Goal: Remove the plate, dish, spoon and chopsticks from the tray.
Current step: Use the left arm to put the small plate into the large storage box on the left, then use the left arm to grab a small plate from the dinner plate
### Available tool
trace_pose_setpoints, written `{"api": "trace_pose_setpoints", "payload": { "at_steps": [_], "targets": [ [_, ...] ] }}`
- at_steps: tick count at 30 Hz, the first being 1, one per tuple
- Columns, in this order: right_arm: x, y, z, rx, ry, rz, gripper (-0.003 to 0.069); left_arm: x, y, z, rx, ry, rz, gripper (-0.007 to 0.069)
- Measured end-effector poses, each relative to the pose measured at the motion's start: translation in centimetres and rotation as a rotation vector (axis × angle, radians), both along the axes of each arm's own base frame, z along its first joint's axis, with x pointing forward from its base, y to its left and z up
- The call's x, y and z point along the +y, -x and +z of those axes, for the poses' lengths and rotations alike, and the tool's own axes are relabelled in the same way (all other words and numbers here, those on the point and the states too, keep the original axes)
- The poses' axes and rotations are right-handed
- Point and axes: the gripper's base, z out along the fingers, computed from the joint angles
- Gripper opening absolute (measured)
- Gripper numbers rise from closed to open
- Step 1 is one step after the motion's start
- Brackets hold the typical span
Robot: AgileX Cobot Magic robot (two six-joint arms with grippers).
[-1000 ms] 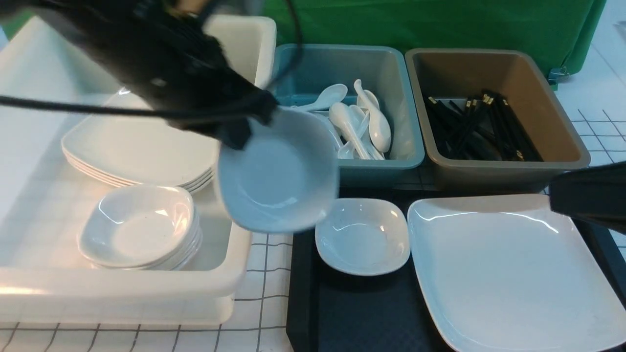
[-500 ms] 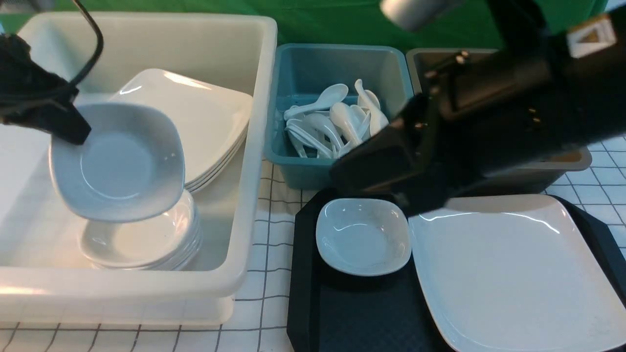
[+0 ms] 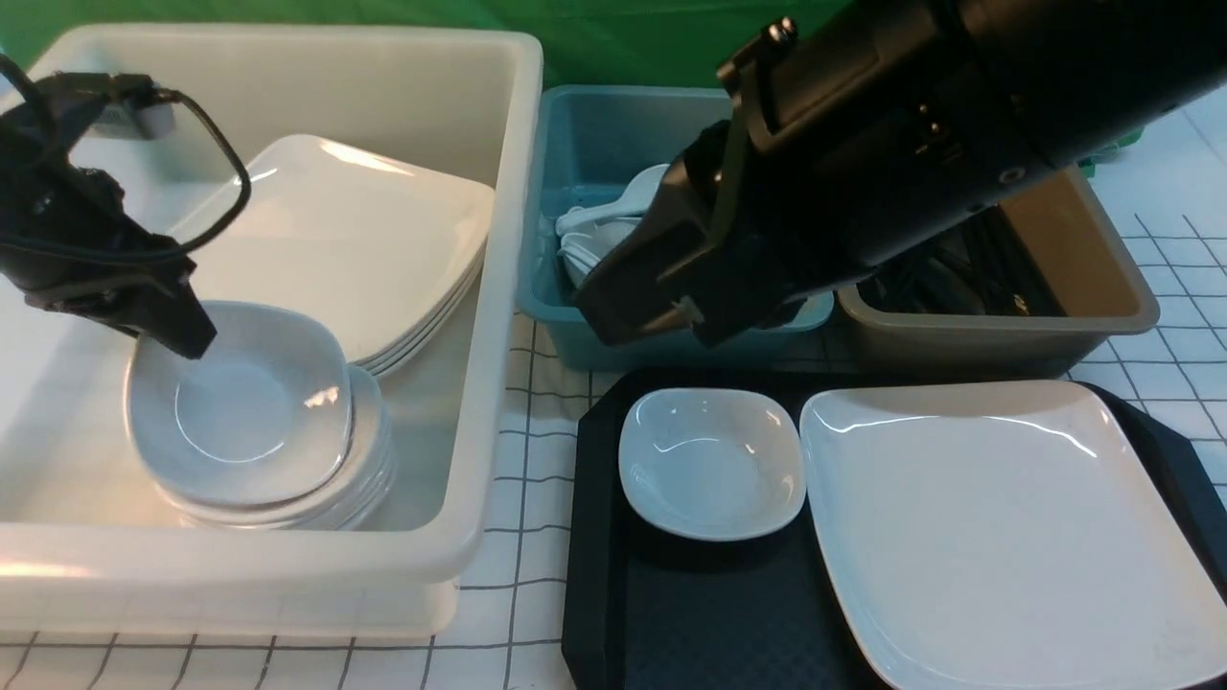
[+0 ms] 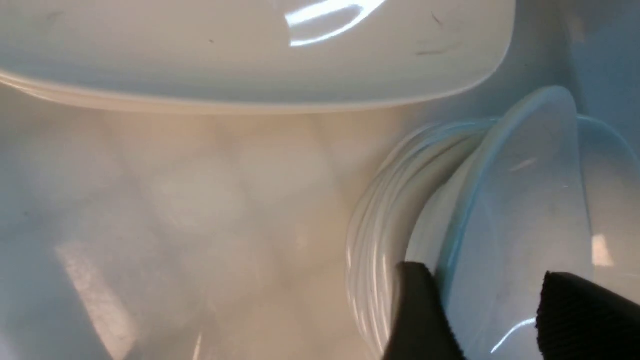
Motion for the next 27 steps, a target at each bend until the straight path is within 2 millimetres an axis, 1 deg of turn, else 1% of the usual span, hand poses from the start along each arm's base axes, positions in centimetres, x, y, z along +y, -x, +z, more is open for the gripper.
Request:
{"api": "trace_pose_setpoints", "payload": {
  "at_steps": [2,4,6,8,10,12,13,14,15,16,17,18,20,21,22,23,24,26,27],
  "targets": [
    [-0.5,0.0,-0.1,-0.028,0.05,-0.002,0.0009,0.1,0.2,1.2,-0.036,-0.018,0.006,0.0379],
    [-1.1,0.0,-0.1,-0.052,0.099,-0.018,0.0009,0.0,0.5,2.6,-0.079,-0.03,0.011,0.0385],
    [-2.0,-0.1,-0.1,-0.088,0.174,-0.053,0.0009,-0.5,1.2,4.6,-0.147,-0.041,0.008,0.0365],
    [-3.1,-0.3,0.2,-0.145,0.242,-0.118,0.0009,-1.6,1.9,6.0,-0.194,-0.048,-0.021,0.032],
    [-4.4,-0.6,0.7,-0.202,0.297,-0.206,0.0009,-3.9,2.7,7.3,-0.228,-0.036,-0.084,0.0242],
    [-5.8,-0.7,1.5,-0.24,0.309,-0.277,0.0007,-7.3,3.4,8.1,-0.247,-0.007,-0.185,0.0141],
    [-6.6,-0.8,1.9,-0.251,0.308,-0.309,0.0006,-9.4,3.9,8.3,-0.25,0.01,-0.248,0.0088],
    [-8.5,-0.9,2.3,-0.261,0.307,-0.377,0.0006,-14.0,5.0,8.4,-0.25,0.039,-0.393,0.0024],
    [-9.5,-0.9,2.4,-0.257,0.311,-0.411,0.0006,-16.3,5.6,8.2,-0.252,0.047,-0.465,0.001],
    [-10.2,-1.1,2.1,-0.247,0.319,-0.438,0.0006,-17.7,6.1,8.1,-0.254,0.049,-0.508,0.0004],
    [-11.2,-1.1,1.8,-0.238,0.331,-0.471,0.0006,-20.0,6.8,7.8,-0.263,0.048,-0.573,0.0],
    [-12.0,-1.1,1.4,-0.227,0.343,-0.496,0.0006,-21.8,7.3,7.6,-0.273,0.046,-0.62,-0.0001],
    [-14.0,-0.9,0.4,-0.194,0.373,-0.557,0.0006,-25.8,8.5,6.4,-0.295,0.031,-0.707,0.0006],
    [-15.1,-0.6,-0.8,-0.155,0.392,-0.585,0.0006,-27.8,9.0,5.4,-0.3,0.003,-0.755,0.0018],
    [-15.7,-0.2,-1.0,-0.144,0.393,-0.605,0.0006,-29.0,9.3,4.6,-0.301,-0.024,-0.788,0.003],
    [-16.5,0.4,-2.0,-0.106,0.397,-0.624,0.0006,-30.6,9.5,3.2,-0.3,-0.067,-0.829,0.0054],
    [-17.0,1.0,-2.4,-0.092,0.394,-0.635,0.0006,-31.7,9.7,2.2,-0.301,-0.1,-0.854,0.0074],
    [-17.8,2.3,-2.9,-0.079,0.384,-0.65,0.0006,-33.1,9.6,0.1,-0.285,-0.15,-0.885,0.0122],
    [-18.2,3.2,-3.2,-0.074,0.377,-0.657,0.0006,-34.0,9.4,-1.5,-0.276,-0.183,-0.902,0.0165]
  ]
}}
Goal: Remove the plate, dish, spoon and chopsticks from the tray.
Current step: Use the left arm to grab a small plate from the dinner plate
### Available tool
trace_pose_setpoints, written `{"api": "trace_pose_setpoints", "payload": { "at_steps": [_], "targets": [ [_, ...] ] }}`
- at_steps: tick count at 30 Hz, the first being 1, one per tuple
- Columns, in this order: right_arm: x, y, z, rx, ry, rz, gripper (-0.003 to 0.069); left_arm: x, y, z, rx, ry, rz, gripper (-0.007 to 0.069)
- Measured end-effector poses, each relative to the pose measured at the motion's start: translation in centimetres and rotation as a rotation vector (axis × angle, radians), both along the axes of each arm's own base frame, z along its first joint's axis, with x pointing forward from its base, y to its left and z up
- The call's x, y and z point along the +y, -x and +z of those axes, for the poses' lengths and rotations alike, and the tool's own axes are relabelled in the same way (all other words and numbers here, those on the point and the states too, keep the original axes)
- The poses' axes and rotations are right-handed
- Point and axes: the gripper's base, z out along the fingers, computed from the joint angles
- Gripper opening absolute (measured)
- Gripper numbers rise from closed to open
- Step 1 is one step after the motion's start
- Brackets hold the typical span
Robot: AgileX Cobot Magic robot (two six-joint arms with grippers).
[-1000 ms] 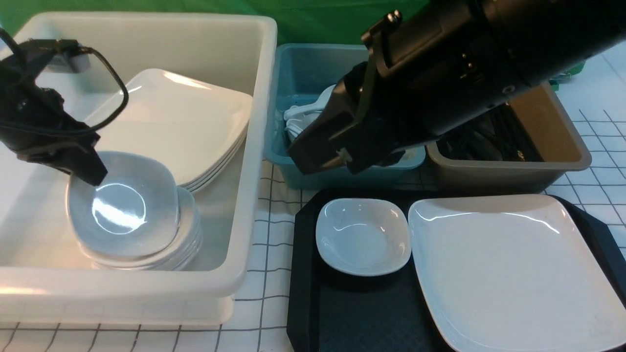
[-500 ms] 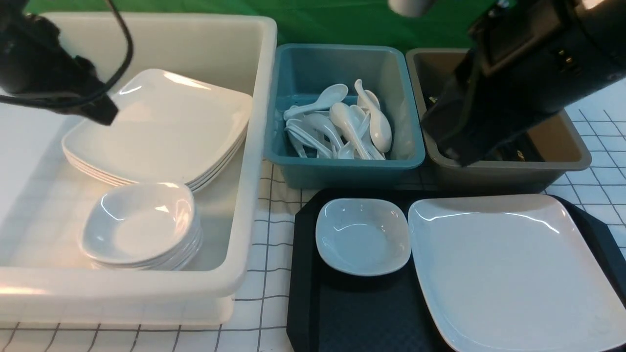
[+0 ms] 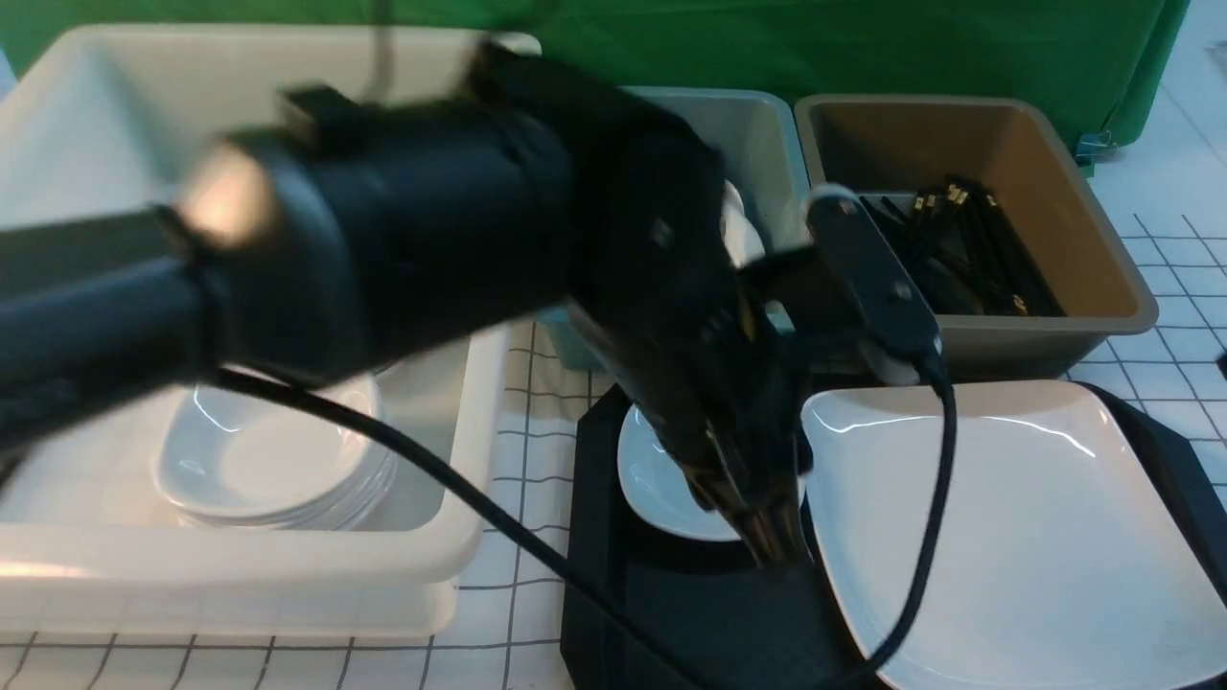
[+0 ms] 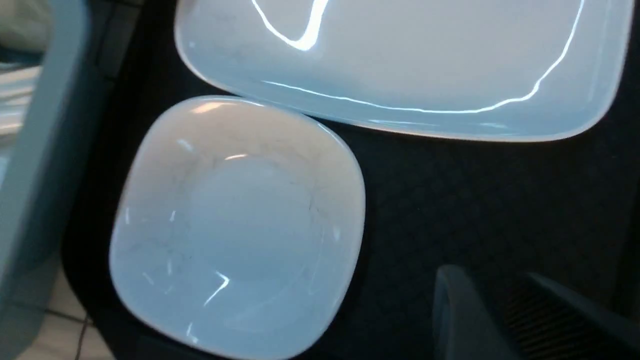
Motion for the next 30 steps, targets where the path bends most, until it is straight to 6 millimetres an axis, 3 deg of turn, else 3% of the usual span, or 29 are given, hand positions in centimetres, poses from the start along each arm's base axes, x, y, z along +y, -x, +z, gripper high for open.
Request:
{"api": "trace_pose_setpoints", "payload": {
  "at_steps": [3,5,9,14,19,20,23,30],
  "targets": [
    [-0.5,1.6,-0.5,0.002,-0.023,-0.001,0.0006,-1.1,-0.7,-2.7,-0.007,-0.049,-0.014,0.0255],
    [-0.8,3.1,-0.7,-0.006,-0.047,0.005,0.0006,-1.8,-1.6,-5.5,-0.011,-0.095,-0.02,0.036],
    [-1.1,4.6,-0.2,-0.043,-0.085,0.013,0.0005,-2.0,-2.7,-8.5,-0.059,-0.176,-0.049,0.0475],
    [-1.1,6.2,0.6,-0.079,-0.162,0.033,0.0005,-2.2,-3.7,-10.5,-0.123,-0.227,-0.055,0.0508],
    [-1.1,6.7,0.8,-0.089,-0.18,0.044,0.0005,-2.3,-3.9,-10.9,-0.124,-0.232,-0.03,0.037],
    [-1.0,6.7,0.8,-0.09,-0.179,0.048,0.0005,-2.2,-3.9,-10.9,-0.117,-0.236,-0.02,0.0276],
    [-1.0,6.7,0.8,-0.092,-0.176,0.055,0.0005,-2.0,-3.8,-10.9,-0.106,-0.258,-0.016,0.0104],
    [-0.9,6.3,1.3,-0.135,-0.191,0.057,0.0006,-1.4,-2.7,-6.0,-0.086,-0.15,0.09,0.0015]
  ]
}}
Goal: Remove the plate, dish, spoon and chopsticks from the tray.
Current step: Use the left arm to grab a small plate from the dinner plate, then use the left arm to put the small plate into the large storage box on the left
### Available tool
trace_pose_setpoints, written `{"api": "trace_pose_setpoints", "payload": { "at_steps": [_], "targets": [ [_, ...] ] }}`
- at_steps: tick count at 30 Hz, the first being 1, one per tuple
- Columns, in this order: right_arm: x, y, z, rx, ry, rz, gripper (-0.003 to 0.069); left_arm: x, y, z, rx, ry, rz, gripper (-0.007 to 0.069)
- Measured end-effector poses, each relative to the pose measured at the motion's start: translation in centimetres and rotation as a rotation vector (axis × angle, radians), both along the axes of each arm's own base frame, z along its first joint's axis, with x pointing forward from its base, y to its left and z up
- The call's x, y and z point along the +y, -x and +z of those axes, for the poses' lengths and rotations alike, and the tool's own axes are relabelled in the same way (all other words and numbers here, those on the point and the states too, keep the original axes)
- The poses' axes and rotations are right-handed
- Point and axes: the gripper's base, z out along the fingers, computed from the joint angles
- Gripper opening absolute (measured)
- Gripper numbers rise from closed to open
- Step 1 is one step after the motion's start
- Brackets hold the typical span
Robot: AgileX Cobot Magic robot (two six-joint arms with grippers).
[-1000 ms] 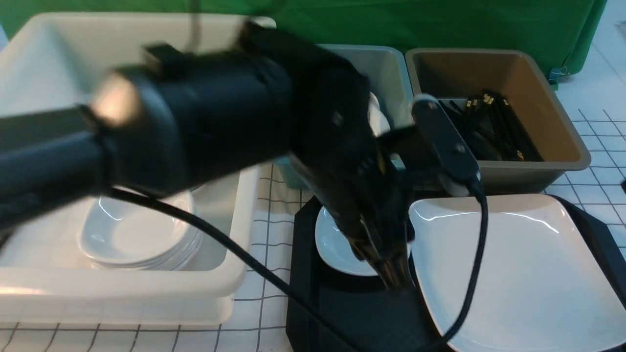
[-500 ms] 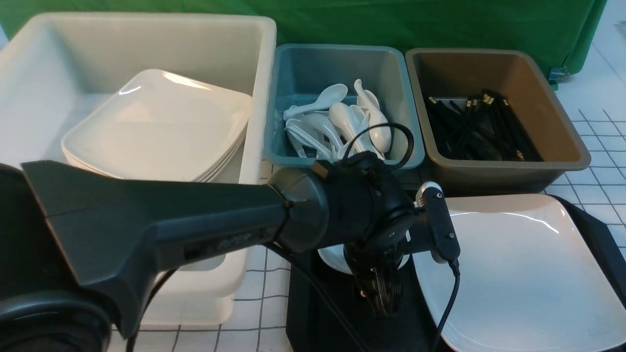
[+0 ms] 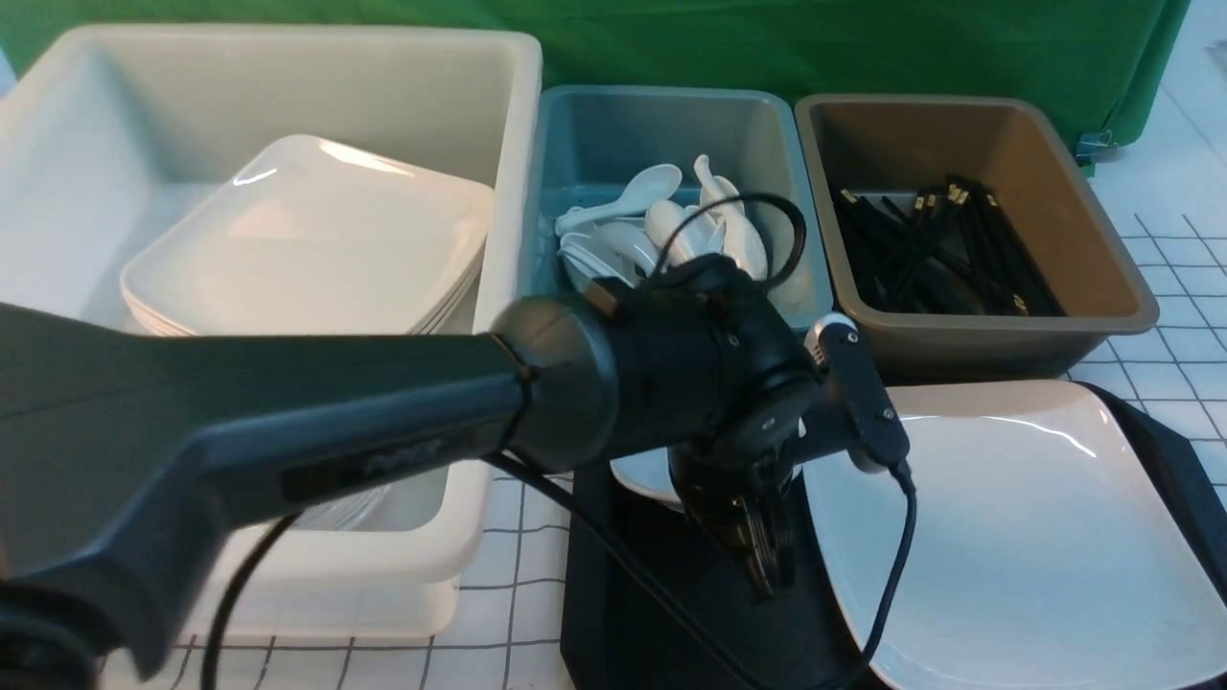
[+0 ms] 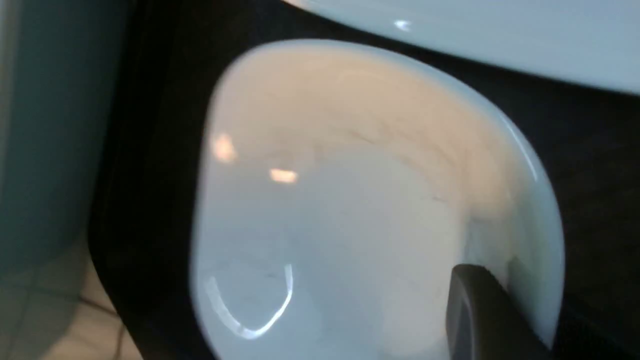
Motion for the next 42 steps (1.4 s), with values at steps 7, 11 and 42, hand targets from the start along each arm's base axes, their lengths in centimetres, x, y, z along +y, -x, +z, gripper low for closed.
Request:
{"api": "trace_pose_setpoints", "payload": {
  "at_steps": [7,11,42],
  "targets": [
    [1.9,-2.0,3.3,-0.015,-0.106,0.091,0.0006,3.7,2.2,10.8,-0.118,0.219,0.091,0.0009],
    [4.0,-4.3,5.6,-0.008,-0.217,0.187,0.0006,9.8,2.9,16.9,-0.19,0.323,0.25,0.0009],
    [21.9,-13.4,2.7,0.08,-0.082,0.502,0.0016,24.2,-1.9,8.2,0.153,0.259,0.887,0.02]
  ]
}}
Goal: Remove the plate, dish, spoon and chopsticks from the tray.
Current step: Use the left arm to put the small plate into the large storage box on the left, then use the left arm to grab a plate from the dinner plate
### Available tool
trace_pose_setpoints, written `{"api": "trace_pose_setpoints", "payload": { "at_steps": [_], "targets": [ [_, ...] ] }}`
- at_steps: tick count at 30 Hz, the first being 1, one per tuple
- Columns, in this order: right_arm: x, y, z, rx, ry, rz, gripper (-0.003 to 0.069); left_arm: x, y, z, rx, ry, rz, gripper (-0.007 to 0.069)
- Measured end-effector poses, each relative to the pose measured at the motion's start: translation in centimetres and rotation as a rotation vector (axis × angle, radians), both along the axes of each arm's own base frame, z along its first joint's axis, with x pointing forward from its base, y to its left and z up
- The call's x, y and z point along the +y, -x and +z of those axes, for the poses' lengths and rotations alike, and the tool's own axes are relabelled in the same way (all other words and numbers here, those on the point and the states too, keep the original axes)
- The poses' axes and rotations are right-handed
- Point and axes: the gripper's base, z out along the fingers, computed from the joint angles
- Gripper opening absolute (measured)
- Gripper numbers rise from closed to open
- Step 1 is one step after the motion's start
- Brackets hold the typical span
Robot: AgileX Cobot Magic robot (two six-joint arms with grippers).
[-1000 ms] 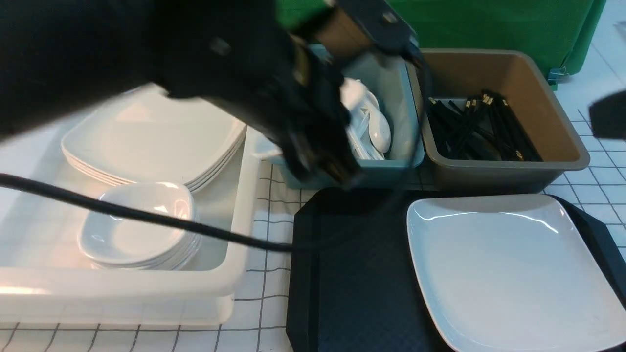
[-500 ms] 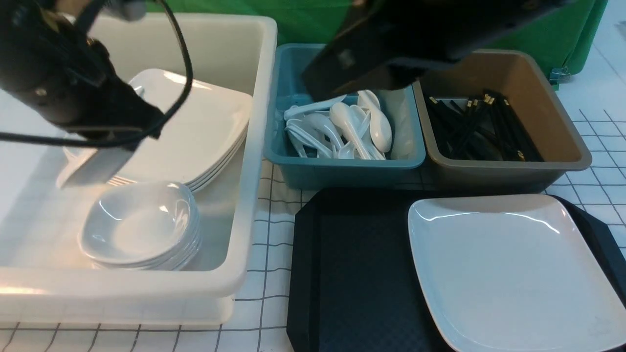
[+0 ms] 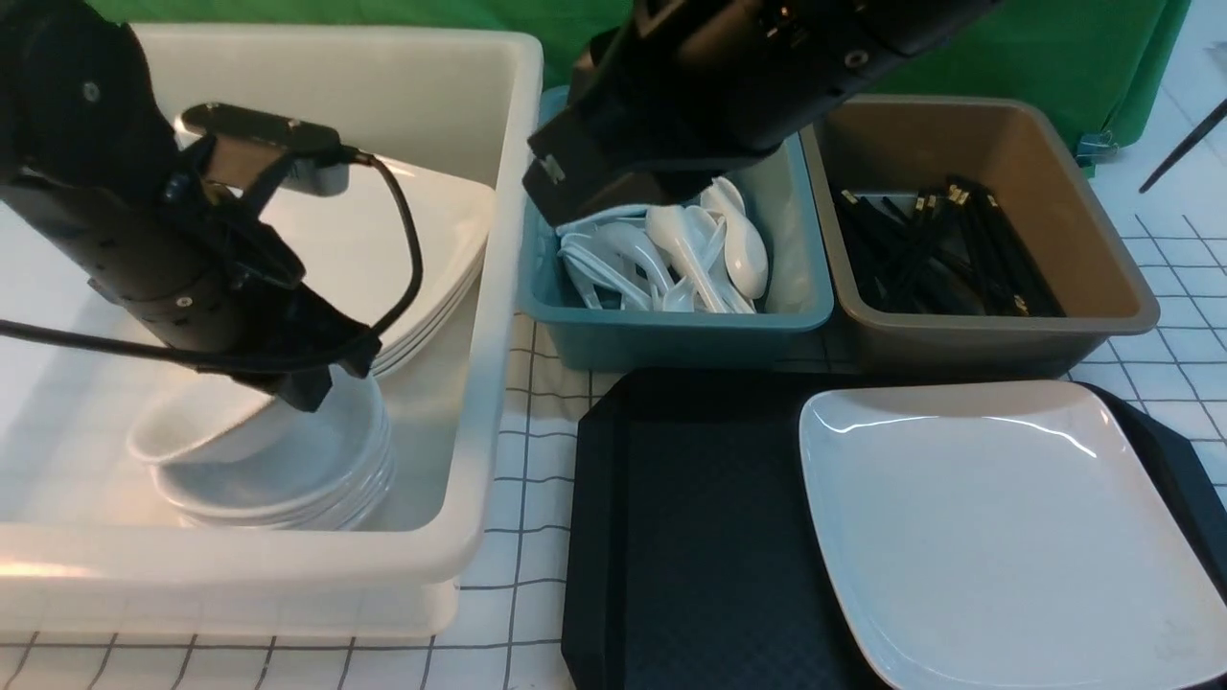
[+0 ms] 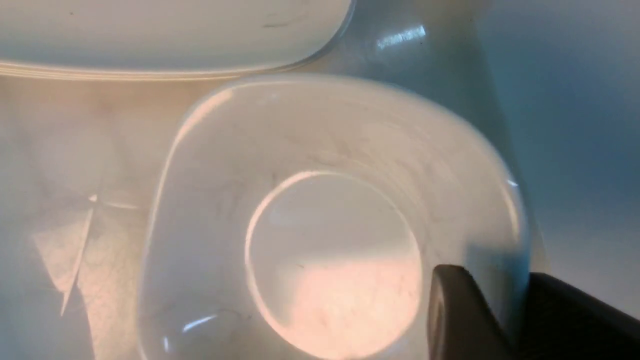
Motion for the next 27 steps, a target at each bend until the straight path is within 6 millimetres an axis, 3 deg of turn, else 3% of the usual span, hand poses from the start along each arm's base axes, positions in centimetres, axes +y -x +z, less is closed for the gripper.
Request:
{"api": "trace_pose_setpoints", "payload": {
  "at_steps": [5,9,11,15,18,19,20,22,24,25,27],
  "targets": [
    [-1.6,-0.4,0.0,-0.102,0.162,-0.032,0.0018,-0.3,-0.2,1.8,0.005,0.034,0.01,0.0365],
    [-3.8,-0.3,0.9,-0.196,0.254,-0.105,0.0019,-1.7,-0.2,3.8,-0.01,0.116,-0.007,0.0392],
    [-5.9,-0.2,2.0,-0.233,0.264,-0.165,0.0019,-3.5,0.0,4.9,-0.037,0.169,-0.051,0.0347],
    [-12.2,0.0,3.0,-0.243,0.275,-0.345,0.0019,-10.0,1.3,6.5,-0.117,0.293,-0.221,0.0104],
    [-17.0,0.6,2.1,-0.206,0.313,-0.484,0.0019,-14.6,1.7,6.2,-0.091,0.348,-0.321,0.0013],
    [-18.4,1.0,1.8,-0.192,0.325,-0.528,0.0019,-15.8,1.4,5.6,-0.067,0.357,-0.337,0.0006],
    [-18.4,1.0,1.5,-0.184,0.33,-0.527,0.0019,-16.0,1.4,5.8,-0.07,0.363,-0.342,0.0004],
    [-21.2,2.3,-0.3,-0.12,0.357,-0.61,0.0019,-18.9,0.1,4.0,-0.02,0.384,-0.366,0.0002],
    [-22.5,3.5,-1.3,-0.079,0.351,-0.649,0.0019,-20.7,-1.4,2.1,0.015,0.378,-0.369,0.0018],
    [-22.6,3.7,-1.4,-0.076,0.35,-0.65,0.0019,-20.9,-1.6,2.1,0.011,0.38,-0.37,0.0021],
    [-23.2,5.3,-2.5,-0.05,0.327,-0.662,0.0019,-22.5,-3.4,-0.2,0.033,0.363,-0.37,0.0069]
  ]
}}
